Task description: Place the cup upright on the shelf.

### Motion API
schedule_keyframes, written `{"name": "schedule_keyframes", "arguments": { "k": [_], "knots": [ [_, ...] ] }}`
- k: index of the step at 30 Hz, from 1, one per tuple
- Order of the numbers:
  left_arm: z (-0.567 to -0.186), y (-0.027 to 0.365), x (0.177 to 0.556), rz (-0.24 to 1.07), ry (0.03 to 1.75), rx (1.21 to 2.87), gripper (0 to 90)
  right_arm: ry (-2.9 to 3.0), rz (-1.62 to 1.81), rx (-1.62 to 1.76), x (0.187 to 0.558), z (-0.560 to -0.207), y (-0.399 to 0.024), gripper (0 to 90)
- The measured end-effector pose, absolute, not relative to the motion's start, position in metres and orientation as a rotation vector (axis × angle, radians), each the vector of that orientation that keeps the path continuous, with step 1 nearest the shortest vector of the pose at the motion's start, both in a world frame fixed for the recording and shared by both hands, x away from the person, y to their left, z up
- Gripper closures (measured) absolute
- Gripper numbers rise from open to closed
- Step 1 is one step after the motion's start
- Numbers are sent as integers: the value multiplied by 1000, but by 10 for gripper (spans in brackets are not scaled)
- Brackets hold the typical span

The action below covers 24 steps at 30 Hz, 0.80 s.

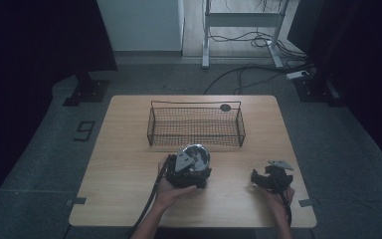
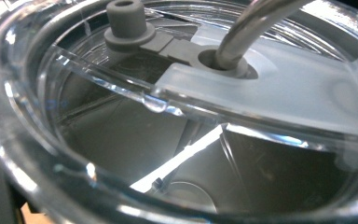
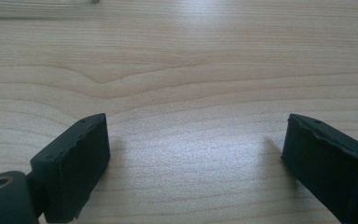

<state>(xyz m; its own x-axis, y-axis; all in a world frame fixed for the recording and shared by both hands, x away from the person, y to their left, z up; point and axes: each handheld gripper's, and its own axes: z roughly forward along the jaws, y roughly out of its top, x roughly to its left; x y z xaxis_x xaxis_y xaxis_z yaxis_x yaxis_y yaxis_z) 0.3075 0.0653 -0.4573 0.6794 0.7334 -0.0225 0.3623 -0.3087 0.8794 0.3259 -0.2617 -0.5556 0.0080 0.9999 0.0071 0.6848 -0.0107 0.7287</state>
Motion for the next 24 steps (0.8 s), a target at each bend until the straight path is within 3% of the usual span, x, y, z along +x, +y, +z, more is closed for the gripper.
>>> {"name": "schedule_keyframes", "arguments": {
  "k": [12,24],
  "knots": [
    [-420,79,307,502,834,1880,40,1725,757,1753,326,-556,-261,74],
    [-408,91,318,491,868,1852,40,1726,760,1752,326,-556,-262,79]
  ]
}}
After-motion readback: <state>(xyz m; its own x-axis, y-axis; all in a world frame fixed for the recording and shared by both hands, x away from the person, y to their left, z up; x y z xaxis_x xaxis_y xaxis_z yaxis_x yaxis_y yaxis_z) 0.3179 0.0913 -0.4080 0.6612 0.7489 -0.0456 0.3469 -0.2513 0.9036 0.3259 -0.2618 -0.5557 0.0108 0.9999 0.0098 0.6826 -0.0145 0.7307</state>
